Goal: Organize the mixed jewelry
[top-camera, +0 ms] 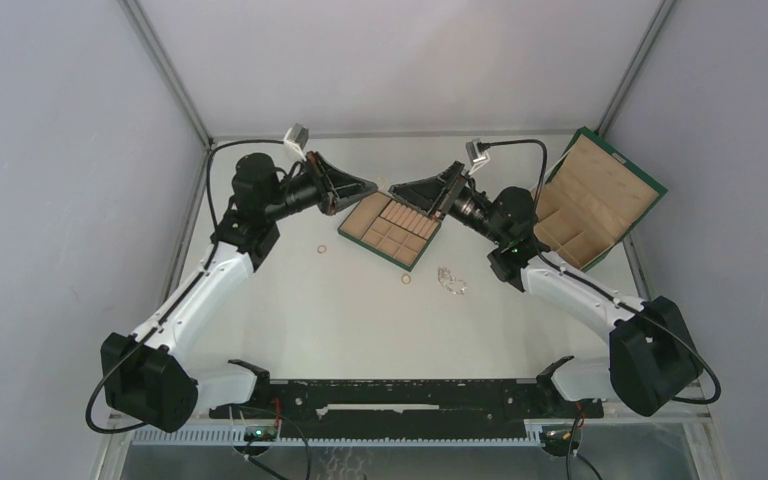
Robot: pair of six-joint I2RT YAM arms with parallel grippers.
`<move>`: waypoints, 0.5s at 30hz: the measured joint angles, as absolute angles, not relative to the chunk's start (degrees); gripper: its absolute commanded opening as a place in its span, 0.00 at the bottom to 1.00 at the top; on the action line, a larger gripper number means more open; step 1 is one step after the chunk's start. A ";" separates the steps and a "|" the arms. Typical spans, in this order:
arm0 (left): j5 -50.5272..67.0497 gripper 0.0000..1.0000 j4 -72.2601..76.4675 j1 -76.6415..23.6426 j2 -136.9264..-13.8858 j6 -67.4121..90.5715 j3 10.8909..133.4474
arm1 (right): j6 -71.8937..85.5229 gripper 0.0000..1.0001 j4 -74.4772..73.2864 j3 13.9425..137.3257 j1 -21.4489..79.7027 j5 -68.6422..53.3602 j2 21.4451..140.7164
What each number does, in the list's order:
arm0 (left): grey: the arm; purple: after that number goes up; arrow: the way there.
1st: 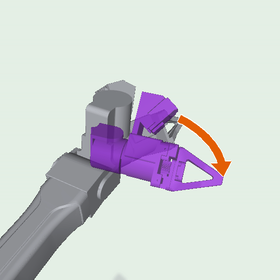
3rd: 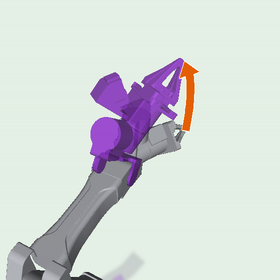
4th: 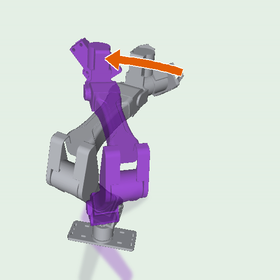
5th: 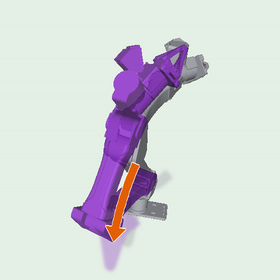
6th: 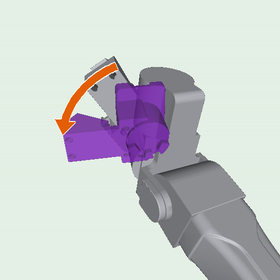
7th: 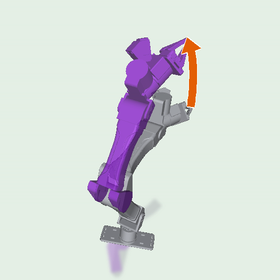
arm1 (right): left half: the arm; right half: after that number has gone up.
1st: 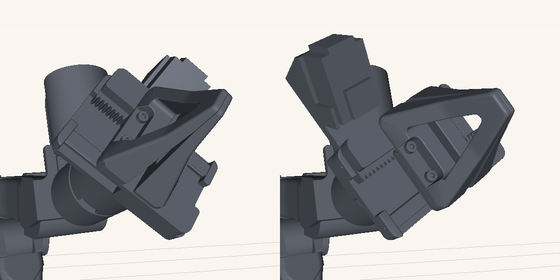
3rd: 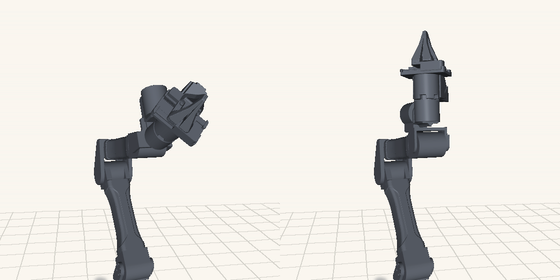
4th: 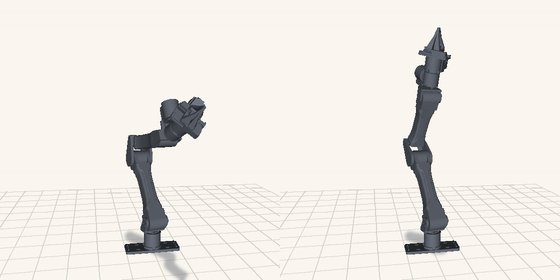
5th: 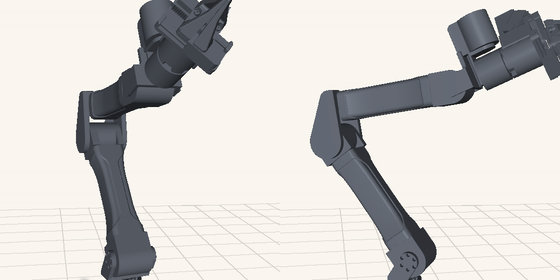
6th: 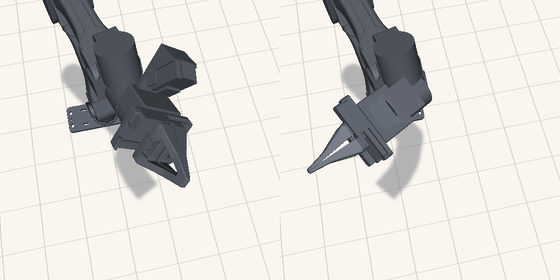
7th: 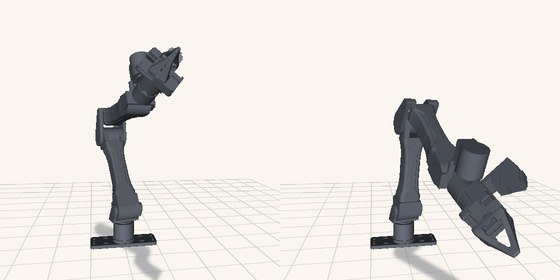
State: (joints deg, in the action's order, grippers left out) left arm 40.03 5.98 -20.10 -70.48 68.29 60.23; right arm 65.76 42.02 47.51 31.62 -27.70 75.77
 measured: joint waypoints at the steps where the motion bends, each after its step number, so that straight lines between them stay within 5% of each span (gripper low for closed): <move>1: 39.77 0.00 6.17 -20.05 -70.41 68.64 59.92 | 65.34 0.57 42.39 47.51 31.75 -26.63 75.81; 15: 39.16 0.00 6.37 -19.88 -70.37 69.67 58.39 | 65.76 0.42 47.86 47.53 32.62 -24.08 82.02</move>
